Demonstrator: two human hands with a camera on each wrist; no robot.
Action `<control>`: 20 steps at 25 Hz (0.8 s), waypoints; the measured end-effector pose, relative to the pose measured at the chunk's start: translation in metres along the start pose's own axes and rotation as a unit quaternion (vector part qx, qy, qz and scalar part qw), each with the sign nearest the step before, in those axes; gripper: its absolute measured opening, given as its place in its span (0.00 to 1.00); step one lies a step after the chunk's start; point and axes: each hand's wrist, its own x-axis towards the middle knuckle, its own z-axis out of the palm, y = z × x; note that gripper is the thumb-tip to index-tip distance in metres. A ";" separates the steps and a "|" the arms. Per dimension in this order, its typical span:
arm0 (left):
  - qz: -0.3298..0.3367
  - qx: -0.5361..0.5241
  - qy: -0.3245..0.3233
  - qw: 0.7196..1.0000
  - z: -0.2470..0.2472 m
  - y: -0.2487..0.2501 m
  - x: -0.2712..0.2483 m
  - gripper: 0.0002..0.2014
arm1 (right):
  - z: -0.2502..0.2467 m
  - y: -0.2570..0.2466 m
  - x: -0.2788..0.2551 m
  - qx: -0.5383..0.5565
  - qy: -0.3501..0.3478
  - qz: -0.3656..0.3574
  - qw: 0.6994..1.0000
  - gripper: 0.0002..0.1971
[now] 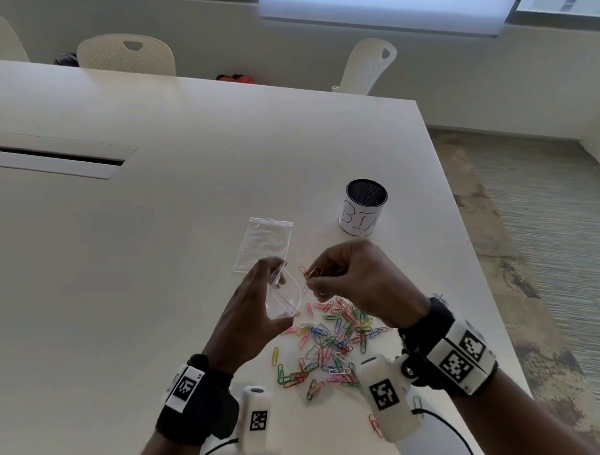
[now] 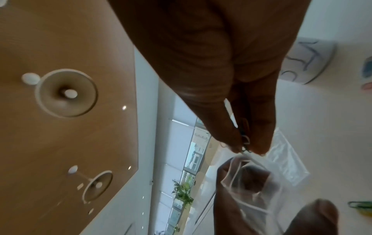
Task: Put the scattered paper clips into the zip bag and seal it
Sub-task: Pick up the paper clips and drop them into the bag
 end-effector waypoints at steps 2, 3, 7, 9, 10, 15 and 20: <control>-0.001 0.002 -0.005 1.000 0.001 0.001 0.000 0.41 | 0.012 -0.008 0.003 -0.051 0.003 -0.002 0.999 0.03; -0.004 0.002 -0.008 1.000 0.001 0.001 0.000 0.41 | 0.018 -0.011 0.005 -0.073 0.006 -0.006 0.997 0.02; -0.013 -0.011 -0.015 1.000 0.003 0.001 -0.001 0.40 | 0.031 -0.018 0.014 -0.156 0.017 -0.013 0.988 0.02; -0.016 -0.020 -0.010 1.000 0.004 0.000 -0.002 0.40 | 0.035 -0.022 0.015 -0.192 0.014 -0.022 0.981 0.03; -0.018 -0.025 -0.007 0.999 0.005 0.000 -0.001 0.39 | 0.036 -0.022 0.016 -0.198 0.011 -0.028 0.980 0.04; -0.018 -0.036 -0.005 0.999 0.005 -0.001 -0.001 0.38 | 0.036 -0.022 0.016 -0.186 0.006 -0.036 0.982 0.04; 0.003 -0.019 0.006 1.000 0.002 -0.003 -0.001 0.36 | -0.001 -0.009 0.022 -0.162 0.067 -0.015 0.984 0.06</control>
